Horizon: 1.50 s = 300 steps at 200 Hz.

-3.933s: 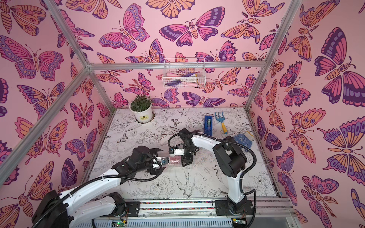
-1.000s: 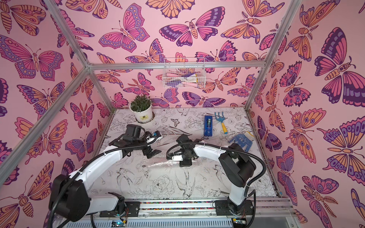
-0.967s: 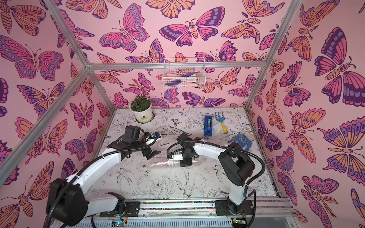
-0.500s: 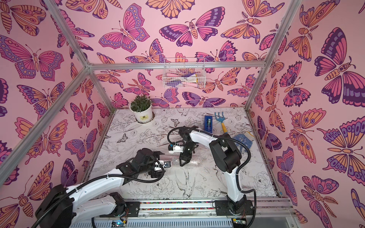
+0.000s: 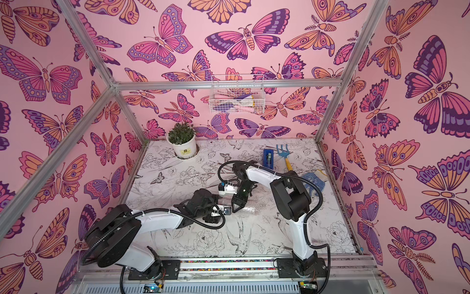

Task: Wrap wine bottles in bubble wrap
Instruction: Wrap the wine bottle in bubble wrap.

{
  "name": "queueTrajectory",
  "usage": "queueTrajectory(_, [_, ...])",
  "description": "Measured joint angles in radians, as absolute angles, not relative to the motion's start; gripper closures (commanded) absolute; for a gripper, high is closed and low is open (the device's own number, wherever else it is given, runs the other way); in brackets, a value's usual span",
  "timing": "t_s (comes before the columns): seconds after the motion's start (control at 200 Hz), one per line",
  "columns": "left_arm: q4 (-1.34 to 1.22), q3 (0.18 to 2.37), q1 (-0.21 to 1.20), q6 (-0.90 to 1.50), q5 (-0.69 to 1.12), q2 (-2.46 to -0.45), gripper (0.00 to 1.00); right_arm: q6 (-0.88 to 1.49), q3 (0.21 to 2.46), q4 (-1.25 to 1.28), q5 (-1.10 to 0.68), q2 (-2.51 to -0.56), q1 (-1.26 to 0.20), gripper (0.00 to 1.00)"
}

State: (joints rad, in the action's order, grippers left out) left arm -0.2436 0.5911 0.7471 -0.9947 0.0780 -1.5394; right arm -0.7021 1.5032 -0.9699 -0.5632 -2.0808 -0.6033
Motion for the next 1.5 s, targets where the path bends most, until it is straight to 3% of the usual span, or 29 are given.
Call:
queueTrajectory(0.12, [-0.26, 0.608, 0.747, -1.008, 0.064, -1.572, 0.49, -0.671, 1.47, -0.928, -0.567, -2.064, -0.601, 0.35])
queueTrajectory(0.25, [-0.258, 0.612, 0.748, -1.006, 0.06, -1.577, 0.58, -0.616, 1.409, -0.833, -0.566, -1.98, -0.577, 0.22])
queueTrajectory(0.306, [-0.253, 0.615, 0.748, -1.005, 0.06, -1.578, 0.6, -0.593, 1.38, -0.793, -0.564, -1.925, -0.564, 0.0])
queueTrajectory(0.521, [-0.15, 0.664, 0.744, -0.981, 0.069, -1.578, 0.65, -0.514, 1.158, -0.517, -0.455, -1.616, -0.52, 0.01])
queueTrajectory(0.731, [0.216, 0.829, 0.656, -0.913, 0.195, -1.589, 0.68, -0.531, 0.843, -0.235, -0.304, -1.314, -0.525, 0.01])
queueTrajectory(0.897, [0.477, 0.98, 0.561, -0.883, 0.304, -1.668, 0.71, -0.674, 0.656, -0.087, -0.194, -1.174, -0.67, 0.01])
queueTrajectory(1.092, [0.756, 1.207, 0.522, -0.882, 0.41, -1.849, 0.7, -0.816, 0.564, 0.081, -0.102, -1.253, -0.818, 0.01])
queueTrajectory(1.262, [0.894, 1.328, 0.522, -0.891, 0.465, -1.957, 0.7, -0.9, 0.57, 0.244, -0.068, -1.405, -0.837, 0.01])
queueTrajectory(1.503, [0.98, 1.384, 0.514, -0.912, 0.516, -2.013, 0.64, -0.955, 0.655, 0.259, -0.027, -1.546, -0.838, 0.01])
